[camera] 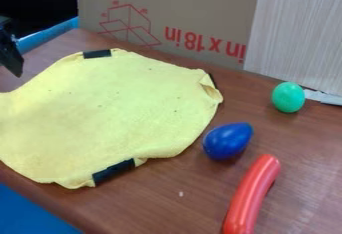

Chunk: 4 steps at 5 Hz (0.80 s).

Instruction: Folded the cloth from bottom left to top right

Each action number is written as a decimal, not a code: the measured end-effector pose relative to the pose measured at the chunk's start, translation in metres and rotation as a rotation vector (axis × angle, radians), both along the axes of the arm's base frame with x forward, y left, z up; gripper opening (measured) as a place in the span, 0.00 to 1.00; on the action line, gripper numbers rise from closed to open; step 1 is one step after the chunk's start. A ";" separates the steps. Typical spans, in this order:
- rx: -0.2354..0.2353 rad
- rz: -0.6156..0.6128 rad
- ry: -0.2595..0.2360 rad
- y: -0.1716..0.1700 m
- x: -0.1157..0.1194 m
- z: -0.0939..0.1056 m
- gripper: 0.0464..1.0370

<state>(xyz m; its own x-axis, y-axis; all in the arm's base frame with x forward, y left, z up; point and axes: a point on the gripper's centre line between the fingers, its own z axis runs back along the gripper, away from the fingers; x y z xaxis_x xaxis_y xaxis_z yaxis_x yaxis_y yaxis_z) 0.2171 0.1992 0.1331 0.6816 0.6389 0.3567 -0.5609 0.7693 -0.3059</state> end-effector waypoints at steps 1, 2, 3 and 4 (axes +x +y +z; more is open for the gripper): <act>-0.026 0.001 0.020 -0.001 -0.001 -0.010 0.96; 0.018 0.008 0.015 0.001 -0.004 -0.021 0.96; 0.026 0.000 0.015 0.003 -0.002 -0.038 0.96; 0.066 0.008 0.011 0.007 -0.004 -0.050 0.96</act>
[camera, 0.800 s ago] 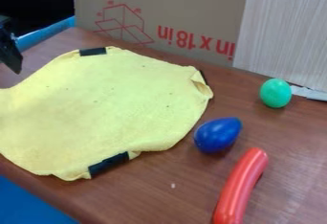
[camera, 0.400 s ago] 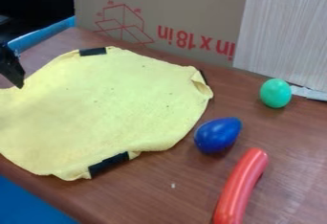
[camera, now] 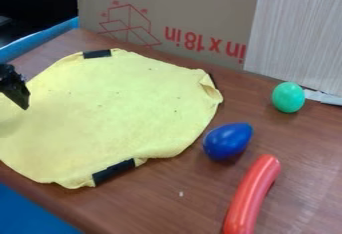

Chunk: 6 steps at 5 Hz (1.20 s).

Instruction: Folded the cloth from bottom left to top right

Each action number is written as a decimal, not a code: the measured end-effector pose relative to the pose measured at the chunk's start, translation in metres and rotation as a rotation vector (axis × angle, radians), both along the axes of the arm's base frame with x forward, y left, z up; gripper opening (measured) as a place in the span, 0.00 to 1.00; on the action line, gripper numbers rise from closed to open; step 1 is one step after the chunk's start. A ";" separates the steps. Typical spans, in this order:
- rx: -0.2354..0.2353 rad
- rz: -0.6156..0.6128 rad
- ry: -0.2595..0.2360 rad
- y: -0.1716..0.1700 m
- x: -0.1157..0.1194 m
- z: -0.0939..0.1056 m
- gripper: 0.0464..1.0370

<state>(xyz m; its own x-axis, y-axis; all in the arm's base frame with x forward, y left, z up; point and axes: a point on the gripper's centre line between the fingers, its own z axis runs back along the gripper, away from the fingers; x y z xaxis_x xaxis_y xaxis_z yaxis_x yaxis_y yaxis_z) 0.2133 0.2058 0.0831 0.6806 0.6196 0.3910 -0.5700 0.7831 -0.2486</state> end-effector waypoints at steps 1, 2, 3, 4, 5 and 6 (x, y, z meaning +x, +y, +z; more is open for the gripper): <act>0.026 0.000 0.012 0.004 -0.001 -0.007 0.96; 0.053 -0.005 0.036 0.005 -0.004 -0.009 0.96; 0.070 -0.006 0.049 0.006 -0.007 -0.007 0.96; 0.069 -0.030 0.024 0.000 -0.007 0.002 0.96; 0.067 -0.063 -0.007 -0.003 -0.007 0.009 0.96; 0.081 -0.063 0.007 -0.002 -0.011 0.005 0.96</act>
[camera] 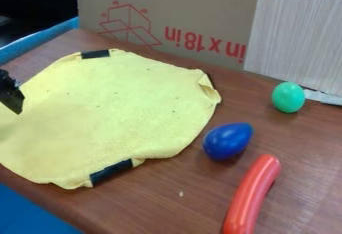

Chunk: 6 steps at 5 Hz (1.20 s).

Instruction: Folded the cloth from bottom left to top right

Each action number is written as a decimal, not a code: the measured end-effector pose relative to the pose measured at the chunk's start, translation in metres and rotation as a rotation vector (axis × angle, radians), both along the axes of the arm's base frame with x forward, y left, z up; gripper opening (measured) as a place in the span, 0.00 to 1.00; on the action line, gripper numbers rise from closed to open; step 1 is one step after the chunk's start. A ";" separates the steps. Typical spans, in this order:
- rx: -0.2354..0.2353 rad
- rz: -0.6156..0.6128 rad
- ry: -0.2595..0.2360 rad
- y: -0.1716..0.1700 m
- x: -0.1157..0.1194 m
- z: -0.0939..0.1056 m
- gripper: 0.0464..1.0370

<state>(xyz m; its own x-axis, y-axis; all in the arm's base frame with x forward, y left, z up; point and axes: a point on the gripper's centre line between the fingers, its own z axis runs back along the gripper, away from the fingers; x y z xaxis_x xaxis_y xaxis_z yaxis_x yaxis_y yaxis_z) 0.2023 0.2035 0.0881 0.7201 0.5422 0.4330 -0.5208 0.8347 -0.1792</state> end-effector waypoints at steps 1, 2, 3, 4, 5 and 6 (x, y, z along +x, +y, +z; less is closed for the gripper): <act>0.051 -0.004 0.037 0.002 -0.004 -0.007 0.96; 0.078 -0.004 0.076 0.002 -0.006 -0.010 0.96; 0.095 -0.011 0.093 0.002 -0.007 -0.012 0.96; 0.114 -0.002 0.093 0.005 -0.006 -0.014 0.96; 0.112 -0.009 0.103 0.005 -0.005 -0.019 0.92; 0.100 0.002 0.100 0.008 -0.006 -0.021 0.63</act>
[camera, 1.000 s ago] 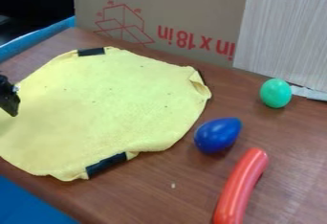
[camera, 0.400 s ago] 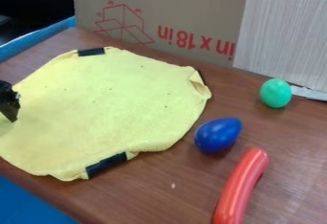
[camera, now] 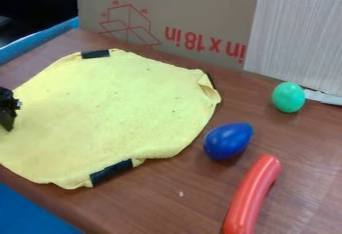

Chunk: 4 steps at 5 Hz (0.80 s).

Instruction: Folded the cloth from bottom left to top right

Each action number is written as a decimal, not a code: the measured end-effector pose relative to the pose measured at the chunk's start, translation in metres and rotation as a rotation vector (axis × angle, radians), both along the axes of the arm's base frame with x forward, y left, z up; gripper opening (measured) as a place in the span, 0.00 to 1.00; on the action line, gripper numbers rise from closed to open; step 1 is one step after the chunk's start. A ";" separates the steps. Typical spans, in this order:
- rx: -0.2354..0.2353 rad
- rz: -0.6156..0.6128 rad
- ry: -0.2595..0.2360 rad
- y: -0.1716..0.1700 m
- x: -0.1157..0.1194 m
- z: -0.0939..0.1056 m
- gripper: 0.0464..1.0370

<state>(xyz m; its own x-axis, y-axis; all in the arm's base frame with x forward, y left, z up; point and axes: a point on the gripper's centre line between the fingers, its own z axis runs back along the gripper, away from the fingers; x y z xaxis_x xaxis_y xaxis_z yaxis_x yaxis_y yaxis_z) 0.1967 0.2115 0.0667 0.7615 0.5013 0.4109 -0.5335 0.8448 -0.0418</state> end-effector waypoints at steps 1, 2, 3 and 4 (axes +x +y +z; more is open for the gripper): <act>-0.028 -0.009 -0.003 -0.003 -0.001 0.000 0.30; -0.059 -0.070 -0.030 -0.011 0.004 0.005 0.11; -0.079 -0.096 -0.076 -0.022 0.023 0.032 0.02; -0.106 -0.069 -0.099 -0.041 0.056 0.050 0.01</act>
